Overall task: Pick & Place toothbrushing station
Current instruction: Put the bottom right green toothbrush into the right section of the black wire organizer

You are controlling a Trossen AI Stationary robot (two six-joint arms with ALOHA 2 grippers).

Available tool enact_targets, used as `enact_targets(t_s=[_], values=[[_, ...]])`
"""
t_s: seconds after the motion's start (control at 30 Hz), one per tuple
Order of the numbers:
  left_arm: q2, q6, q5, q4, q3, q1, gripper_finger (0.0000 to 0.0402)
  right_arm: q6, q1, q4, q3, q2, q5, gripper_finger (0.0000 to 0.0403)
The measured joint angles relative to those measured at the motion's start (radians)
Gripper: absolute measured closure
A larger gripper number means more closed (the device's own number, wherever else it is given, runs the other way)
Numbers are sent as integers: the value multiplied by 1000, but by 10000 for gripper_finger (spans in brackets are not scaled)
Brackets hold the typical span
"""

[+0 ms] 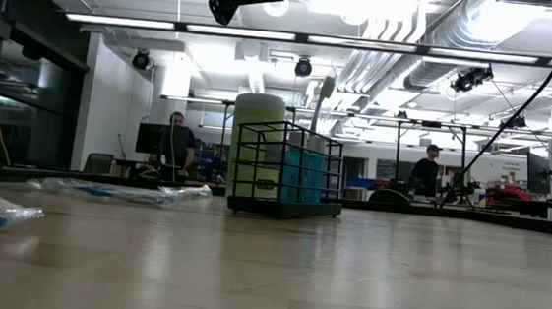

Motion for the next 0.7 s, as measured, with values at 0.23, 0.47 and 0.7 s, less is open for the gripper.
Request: enact_targets(t_s=[0.23,0.47,0.7], values=[[0,0,0,0,0,0,281,-15,0,-48,0,0,-2,147],[0,0,0,0,0,0,281,-18,0,-64,0,0,-36,147],[0,0,0,41,0,2,281,-96,-14,-401,100,0,10,147]])
